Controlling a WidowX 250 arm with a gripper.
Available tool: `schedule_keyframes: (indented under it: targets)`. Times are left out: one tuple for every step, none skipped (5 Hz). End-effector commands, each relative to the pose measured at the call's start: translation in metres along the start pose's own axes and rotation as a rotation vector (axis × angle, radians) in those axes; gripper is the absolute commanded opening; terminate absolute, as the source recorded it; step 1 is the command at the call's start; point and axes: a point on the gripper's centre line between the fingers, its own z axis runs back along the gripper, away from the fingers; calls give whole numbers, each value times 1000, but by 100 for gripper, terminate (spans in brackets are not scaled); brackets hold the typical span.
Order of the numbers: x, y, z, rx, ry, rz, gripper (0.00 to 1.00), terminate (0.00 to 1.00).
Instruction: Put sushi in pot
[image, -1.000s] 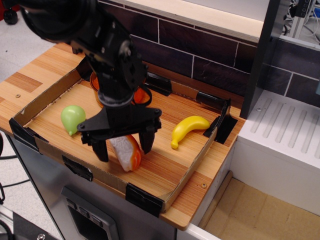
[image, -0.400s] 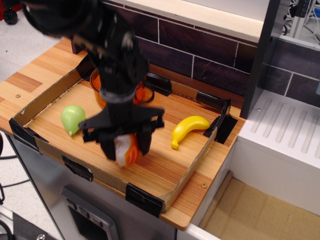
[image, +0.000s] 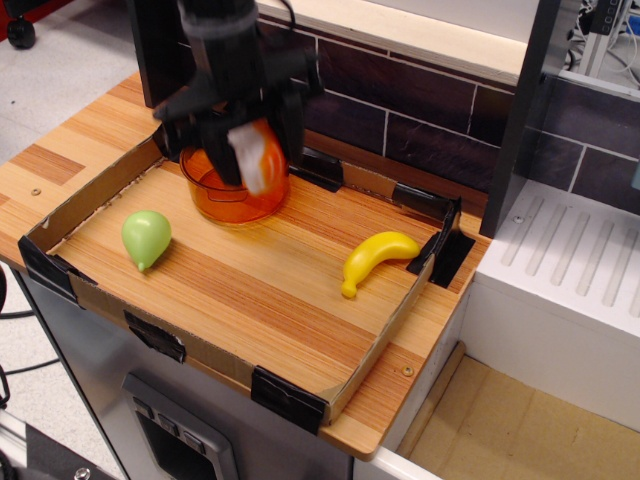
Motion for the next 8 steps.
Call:
schedule_keyframes:
  targets:
    - [54,-21,-9,24,-83,105,0,0]
    - [60,-20,-19,36,-120,101,0,0]
    - [65,-20,-30,58,-137,101,0,0]
    - [65,-23,-26,53,-141,110,100,0]
    - [64,-27,-18,50,-155,105,100,0]
    - [55,-35,4,11,-171,89,100,0]
    - [43,-41,30,-10,-154,71,100,0]
    - [34,-45,53,-9,-120,25,100,0]
